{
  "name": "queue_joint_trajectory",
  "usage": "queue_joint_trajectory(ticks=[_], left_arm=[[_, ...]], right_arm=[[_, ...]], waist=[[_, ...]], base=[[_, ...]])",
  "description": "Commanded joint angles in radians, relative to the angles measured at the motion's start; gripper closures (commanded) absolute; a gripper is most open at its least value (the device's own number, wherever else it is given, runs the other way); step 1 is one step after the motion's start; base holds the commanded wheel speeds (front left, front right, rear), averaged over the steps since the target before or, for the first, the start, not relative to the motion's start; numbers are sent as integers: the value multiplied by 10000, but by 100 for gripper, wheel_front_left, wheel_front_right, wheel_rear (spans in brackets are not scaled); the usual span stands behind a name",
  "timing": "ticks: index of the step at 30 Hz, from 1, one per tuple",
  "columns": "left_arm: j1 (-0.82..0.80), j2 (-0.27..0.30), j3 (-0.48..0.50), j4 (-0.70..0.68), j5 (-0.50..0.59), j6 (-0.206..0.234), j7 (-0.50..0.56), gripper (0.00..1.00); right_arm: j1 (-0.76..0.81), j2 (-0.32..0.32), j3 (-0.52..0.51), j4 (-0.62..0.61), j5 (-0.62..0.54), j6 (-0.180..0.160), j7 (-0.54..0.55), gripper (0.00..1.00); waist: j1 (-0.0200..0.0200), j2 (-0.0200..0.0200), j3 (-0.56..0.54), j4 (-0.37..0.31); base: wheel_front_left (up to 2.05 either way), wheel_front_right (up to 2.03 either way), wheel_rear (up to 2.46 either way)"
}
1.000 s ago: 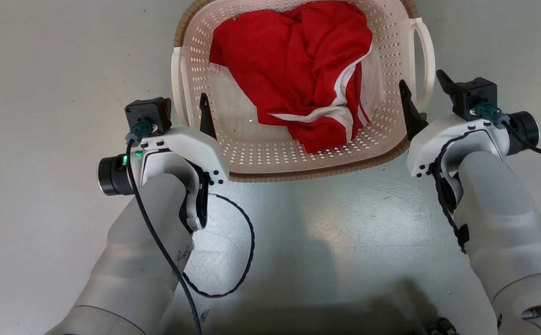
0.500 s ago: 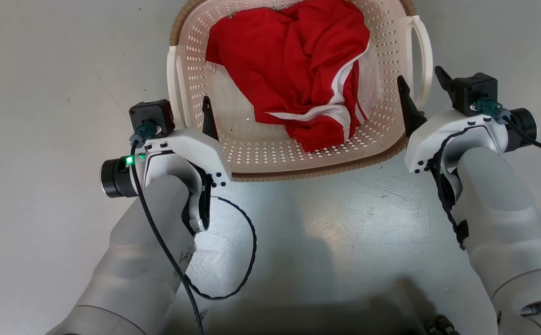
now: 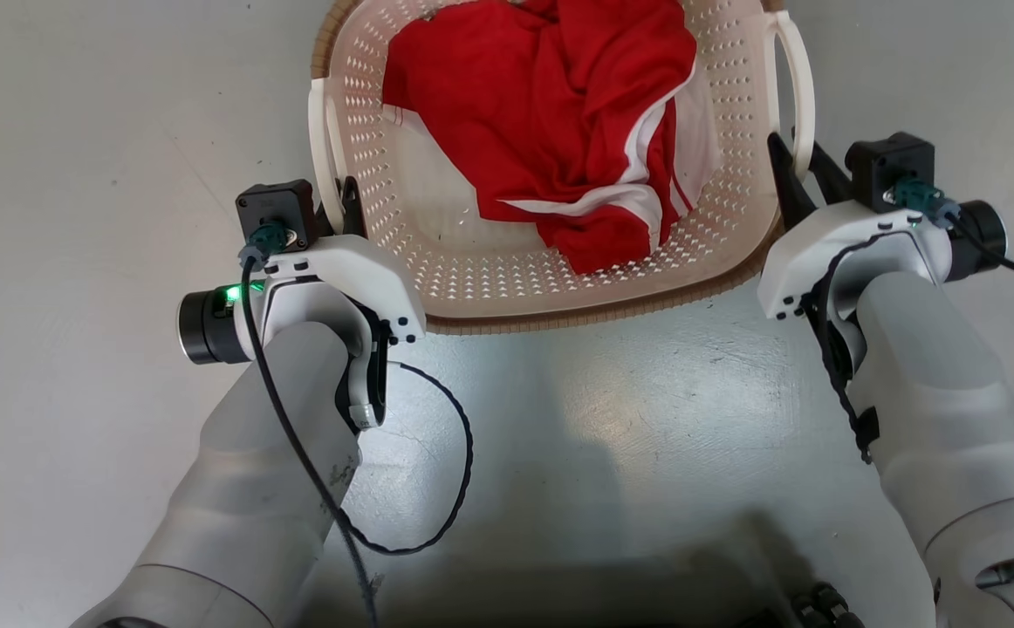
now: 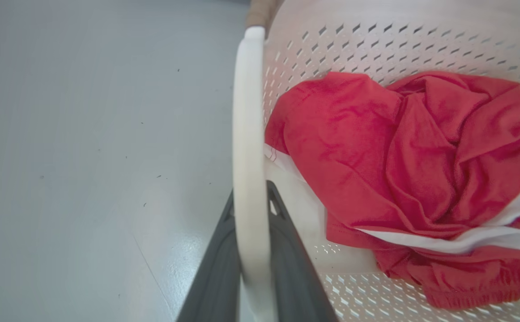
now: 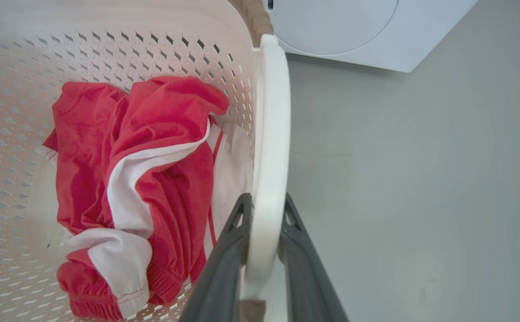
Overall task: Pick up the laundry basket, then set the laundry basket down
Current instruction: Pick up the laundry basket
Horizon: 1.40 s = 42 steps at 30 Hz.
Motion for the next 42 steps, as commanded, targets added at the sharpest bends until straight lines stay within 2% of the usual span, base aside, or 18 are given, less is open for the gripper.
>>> queue_joint_trajectory(ticks=[1, 11, 29, 42], left_arm=[[-62, 106, 124, -85, 109, 73, -36, 100], [-117, 106, -103, 135, -27, 53, -36, 100], [187, 106, -360, 751, -192, -25, -36, 100], [1121, 106, -806, 1682, -392, -217, -36, 100]], right_arm=[[229, 174, 209, -34, -12, 62, -110, 100], [291, 174, 505, 219, 355, 62, -110, 100], [782, 174, 1938, 801, 1733, 62, -29, 100], [1991, 174, 2887, 1277, 2956, 62, 591, 100]], waist=[[-1, 0, 20, -7], [-1, 0, -137, 39], [-1, 0, -1447, 36], [-1, 0, -3441, -185]], base=[[0, 0, 0], [0, 0, 0], [0, 0, 0], [0, 0, 0]])
